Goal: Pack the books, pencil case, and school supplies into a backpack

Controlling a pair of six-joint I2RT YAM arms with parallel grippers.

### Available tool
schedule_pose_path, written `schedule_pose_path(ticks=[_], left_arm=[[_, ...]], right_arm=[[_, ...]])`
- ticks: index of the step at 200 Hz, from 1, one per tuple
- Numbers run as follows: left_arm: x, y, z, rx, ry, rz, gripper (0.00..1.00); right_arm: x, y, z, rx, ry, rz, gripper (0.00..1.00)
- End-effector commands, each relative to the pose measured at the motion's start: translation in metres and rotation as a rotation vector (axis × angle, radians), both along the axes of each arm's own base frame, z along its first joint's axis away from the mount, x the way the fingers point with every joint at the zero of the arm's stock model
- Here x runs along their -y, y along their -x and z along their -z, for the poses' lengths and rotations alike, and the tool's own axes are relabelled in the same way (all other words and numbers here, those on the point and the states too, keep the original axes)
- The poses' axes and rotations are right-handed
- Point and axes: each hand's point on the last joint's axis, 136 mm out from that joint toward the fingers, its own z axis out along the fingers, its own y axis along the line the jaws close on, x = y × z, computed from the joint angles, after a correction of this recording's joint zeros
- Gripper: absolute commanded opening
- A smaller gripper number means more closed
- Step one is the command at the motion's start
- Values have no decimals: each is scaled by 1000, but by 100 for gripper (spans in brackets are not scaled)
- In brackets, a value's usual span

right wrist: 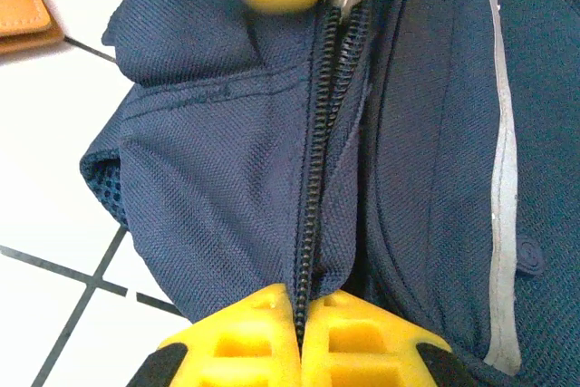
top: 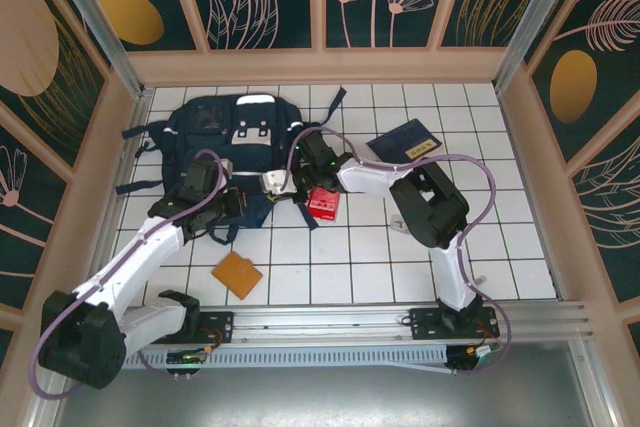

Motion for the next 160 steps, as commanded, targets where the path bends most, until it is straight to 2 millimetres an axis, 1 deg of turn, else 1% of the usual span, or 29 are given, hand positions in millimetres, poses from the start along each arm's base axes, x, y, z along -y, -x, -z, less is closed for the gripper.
schedule_pose_path(ticks=[1, 18, 22, 32, 35, 38, 43, 52, 61, 68, 72, 76, 95, 108, 122, 135, 146, 154, 160], left_arm=[[-38, -12, -32, 145, -160, -96, 0], [-39, -16, -30, 137, -127, -73, 0], [-37, -17, -29, 132, -125, -59, 0], [-26, -18, -25, 118, -98, -1, 0], [-21, -19, -25, 116, -80, 18, 0], [-16, -19, -24, 115, -58, 39, 0], [-7, -18, -24, 115, -19, 72, 0], [7, -17, -23, 118, 53, 119, 0], [20, -14, -23, 125, 115, 164, 0], [25, -13, -24, 131, 147, 178, 0], [26, -12, -23, 132, 158, 181, 0], [27, -12, -23, 134, 169, 184, 0], [36, -7, -21, 140, 211, 224, 0], [38, -6, -20, 136, 223, 231, 0], [38, -8, -21, 138, 223, 226, 0], [35, -12, -25, 156, 214, 204, 0], [29, -16, -28, 176, 191, 173, 0], [22, -18, -29, 190, 163, 142, 0], [17, -20, -31, 204, 140, 123, 0]], right_arm=[[38, -19, 19, 25, 40, 56, 0], [46, -30, 15, 55, 38, 90, 0], [48, -34, 13, 69, 41, 99, 5], [49, -39, 11, 89, 46, 121, 27], [50, -40, 9, 90, 45, 126, 32], [50, -40, 8, 86, 43, 130, 35], [49, -38, 4, 68, 33, 131, 38], [43, -30, -10, 25, -8, 116, 44], [37, -21, -23, -21, -48, 113, 47], [33, -12, -31, -41, -70, 96, 50], [31, -7, -34, -51, -80, 89, 57], [28, -2, -37, -59, -89, 82, 59], [13, 19, -43, -94, -108, 46, 60], [1, 25, -41, -100, -120, 54, 60], [-9, 21, -37, -112, -137, 92, 60], [-14, 14, -26, -121, -124, 125, 59], [-12, 6, -13, -114, -94, 156, 57], [-10, 2, -4, -102, -66, 178, 54], [-8, 0, 1, -89, -48, 189, 47]])
